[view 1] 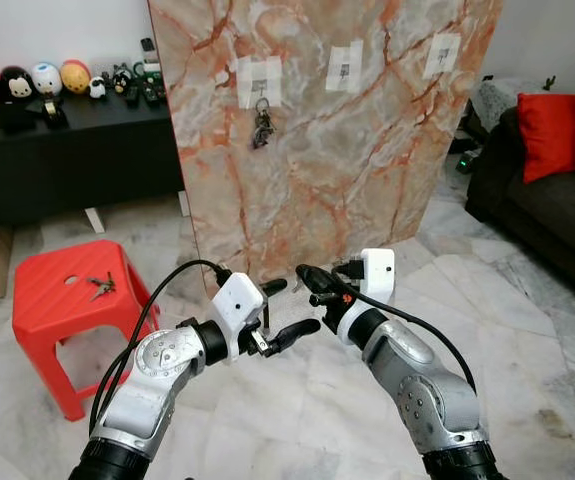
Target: Hang keys on a hook
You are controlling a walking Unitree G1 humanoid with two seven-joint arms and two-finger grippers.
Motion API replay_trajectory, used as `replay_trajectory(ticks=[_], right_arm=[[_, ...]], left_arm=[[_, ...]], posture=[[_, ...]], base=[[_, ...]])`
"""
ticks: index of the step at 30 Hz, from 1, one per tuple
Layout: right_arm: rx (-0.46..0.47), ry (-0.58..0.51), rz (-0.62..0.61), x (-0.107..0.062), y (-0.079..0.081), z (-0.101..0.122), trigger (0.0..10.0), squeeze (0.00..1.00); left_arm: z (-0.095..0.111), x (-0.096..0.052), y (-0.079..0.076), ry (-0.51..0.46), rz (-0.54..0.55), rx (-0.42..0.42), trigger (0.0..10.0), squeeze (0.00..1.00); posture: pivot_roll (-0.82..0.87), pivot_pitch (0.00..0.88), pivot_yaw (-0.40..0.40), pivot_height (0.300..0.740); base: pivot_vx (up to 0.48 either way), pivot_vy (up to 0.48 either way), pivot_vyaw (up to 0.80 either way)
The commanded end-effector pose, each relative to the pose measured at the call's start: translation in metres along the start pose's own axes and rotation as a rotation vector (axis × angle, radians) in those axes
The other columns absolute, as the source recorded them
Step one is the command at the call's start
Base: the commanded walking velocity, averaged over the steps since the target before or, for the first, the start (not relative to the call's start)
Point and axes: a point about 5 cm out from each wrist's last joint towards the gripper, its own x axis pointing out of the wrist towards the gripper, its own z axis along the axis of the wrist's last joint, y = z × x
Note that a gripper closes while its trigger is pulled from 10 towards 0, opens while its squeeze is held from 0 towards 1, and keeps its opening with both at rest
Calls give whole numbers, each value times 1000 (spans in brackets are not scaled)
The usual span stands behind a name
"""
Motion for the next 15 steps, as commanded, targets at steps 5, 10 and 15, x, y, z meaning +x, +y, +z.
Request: replay_trajectory(ticks=[5,10,15], right_arm=[[13,-5,22,-3,5,6,10000,0],[24,15,34,-4,8,4,10000,0],[30,21,50,-4,11,4,10000,0]], left_arm=[[7,7,-5,-31,-65,-40,10000,0],[10,10,-11,-35,-114,-48,10000,0],[10,12,-14,-34,-122,-46,10000,0]], posture=[[85,17,-54,740],[84,21,-50,740],[83,23,-48,740]], base=[[0,0,0],[0,0,0],[0,0,0]])
